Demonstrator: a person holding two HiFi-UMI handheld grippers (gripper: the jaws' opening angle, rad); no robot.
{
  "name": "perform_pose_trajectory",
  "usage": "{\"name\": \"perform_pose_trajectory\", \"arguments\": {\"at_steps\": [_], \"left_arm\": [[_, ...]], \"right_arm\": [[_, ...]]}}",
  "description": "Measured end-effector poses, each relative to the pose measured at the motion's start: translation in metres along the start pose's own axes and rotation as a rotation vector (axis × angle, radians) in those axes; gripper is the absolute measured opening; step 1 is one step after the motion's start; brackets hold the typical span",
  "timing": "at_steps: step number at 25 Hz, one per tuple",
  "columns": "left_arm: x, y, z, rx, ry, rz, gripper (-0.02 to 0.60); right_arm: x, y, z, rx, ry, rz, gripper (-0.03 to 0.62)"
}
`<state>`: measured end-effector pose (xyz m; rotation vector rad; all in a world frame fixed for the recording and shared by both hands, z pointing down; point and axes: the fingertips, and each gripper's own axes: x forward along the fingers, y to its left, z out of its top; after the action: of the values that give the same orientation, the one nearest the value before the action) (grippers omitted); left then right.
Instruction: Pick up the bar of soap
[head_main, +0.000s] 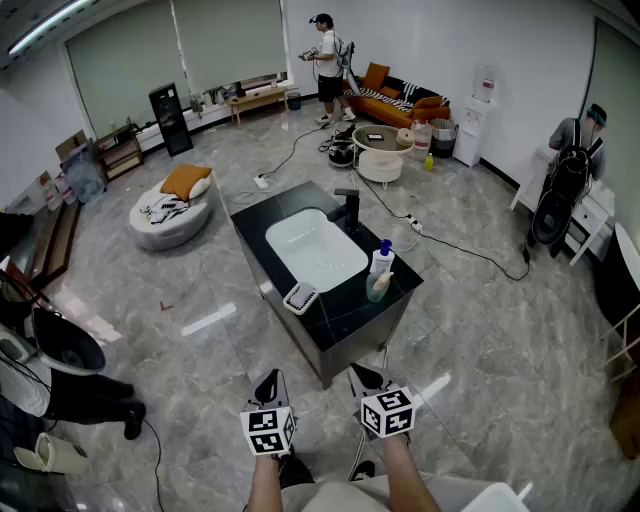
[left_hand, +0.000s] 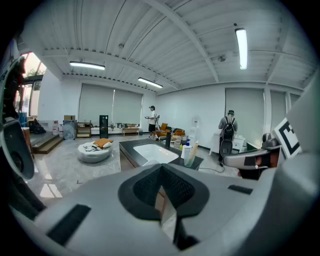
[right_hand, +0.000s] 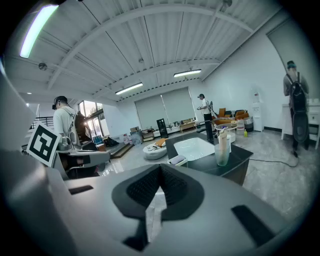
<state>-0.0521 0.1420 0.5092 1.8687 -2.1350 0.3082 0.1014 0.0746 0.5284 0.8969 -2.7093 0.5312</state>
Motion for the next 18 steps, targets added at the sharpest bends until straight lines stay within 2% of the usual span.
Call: {"name": "perform_pose_trajectory", "arguments": {"at_steps": [8, 18], "left_arm": [[0.01, 0.021, 0.01, 0.017, 0.011, -0.041, 0.006], [0.031, 0.058, 0.009, 0.014, 0.015, -0.112, 0.006]], "right_arm": [[0.023, 0.013, 0.01, 0.02, -0.01, -0.034, 0.005], [0.057, 0.024, 0.006, 0.1, -0.025, -0.1, 0.005]]}}
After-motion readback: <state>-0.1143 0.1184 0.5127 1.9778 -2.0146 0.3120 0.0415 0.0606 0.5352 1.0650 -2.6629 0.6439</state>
